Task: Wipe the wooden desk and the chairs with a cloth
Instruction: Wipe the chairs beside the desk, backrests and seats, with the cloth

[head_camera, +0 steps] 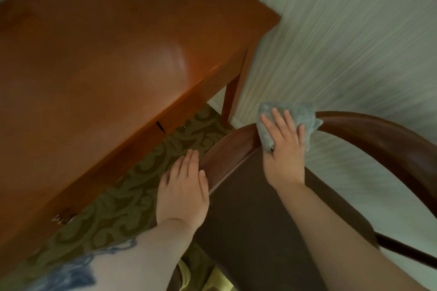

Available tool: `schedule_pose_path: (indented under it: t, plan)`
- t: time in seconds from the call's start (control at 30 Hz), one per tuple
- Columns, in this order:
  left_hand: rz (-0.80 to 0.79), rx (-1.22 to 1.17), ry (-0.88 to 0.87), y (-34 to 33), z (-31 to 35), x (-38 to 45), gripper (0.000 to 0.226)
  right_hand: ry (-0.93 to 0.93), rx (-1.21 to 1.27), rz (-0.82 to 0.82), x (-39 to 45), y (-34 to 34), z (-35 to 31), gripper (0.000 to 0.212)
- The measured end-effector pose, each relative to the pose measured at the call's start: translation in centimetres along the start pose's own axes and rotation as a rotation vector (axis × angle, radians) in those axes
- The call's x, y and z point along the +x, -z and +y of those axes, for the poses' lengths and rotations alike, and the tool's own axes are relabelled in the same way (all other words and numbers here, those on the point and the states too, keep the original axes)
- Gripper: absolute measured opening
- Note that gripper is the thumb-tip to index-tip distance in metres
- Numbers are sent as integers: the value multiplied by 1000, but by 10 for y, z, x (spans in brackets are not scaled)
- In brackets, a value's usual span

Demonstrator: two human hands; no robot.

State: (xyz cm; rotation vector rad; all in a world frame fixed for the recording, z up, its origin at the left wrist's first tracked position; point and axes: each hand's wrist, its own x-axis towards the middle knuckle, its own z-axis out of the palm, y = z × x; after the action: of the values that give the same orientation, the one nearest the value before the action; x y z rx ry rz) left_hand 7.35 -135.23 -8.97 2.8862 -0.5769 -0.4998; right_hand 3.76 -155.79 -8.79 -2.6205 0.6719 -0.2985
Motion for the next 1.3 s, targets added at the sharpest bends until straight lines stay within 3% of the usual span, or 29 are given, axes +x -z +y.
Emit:
schedule_pose_path:
  t: [0.07,0.1,0.2,0.3,0.33,0.4,0.47,0.53,0.57,0.63,0.7,0.77,0.8,0.87,0.93,1.0,1.07,1.13,1.2,1.27,1.3]
  plan:
    - [-6,-31,15,3,0,-1,58,-68,61,35,-14,-15,-29,78]
    - [-5,-45,16,2,-1,0,58,3,63,-26,-29,-25,-42,78]
    - [-10,-51,-6,1,-3,-1,58,418,53,-305,-72,-37,-54,84]
    - [-4,-95,15,0,-4,-1,52,660,-77,-342,-37,-14,-1,100]
    - [2,-99,21,0,-4,-1,51,618,-129,-276,-21,-5,19,103]
    - [14,-86,19,0,-2,-1,51,327,-106,-54,7,12,44,98]
    - [17,-79,17,0,-2,-1,53,-48,-20,166,11,5,25,86]
    - [20,-72,15,-1,-3,0,54,-238,88,224,-6,-19,-19,84]
    - [21,-70,16,-1,-3,0,53,-211,121,171,-20,-32,-40,84]
    - [23,-71,17,0,-3,0,52,71,124,-48,-51,-50,-63,80]
    - [29,-82,17,0,-3,0,51,420,26,-249,-52,-40,-50,79]
    - [35,-88,20,-1,-3,0,49,614,-106,-312,-24,-17,-13,86]
    - [40,-88,20,-2,-3,0,49,590,-157,-273,-11,-9,4,90]
    - [42,-93,21,-4,-4,0,50,313,-119,-69,8,5,26,91]
    - [44,-93,23,-5,-4,0,51,-56,-26,137,11,-1,9,82]
    - [48,-90,26,-4,-3,0,50,-230,33,194,-6,-22,-29,80]
    - [54,-90,30,-3,-3,-1,48,-73,66,69,-40,-44,-58,82]
    - [56,-86,25,-2,-3,-1,49,249,37,-135,-72,-54,-58,81]
    - [47,-83,28,-2,-3,-1,49,581,-81,-279,-60,-37,-25,95]
    - [39,-78,33,-3,-3,-1,49,671,-184,-306,-28,-15,11,105]
    - [39,-80,32,-2,-2,-1,50,580,-188,-233,-12,-5,25,104]
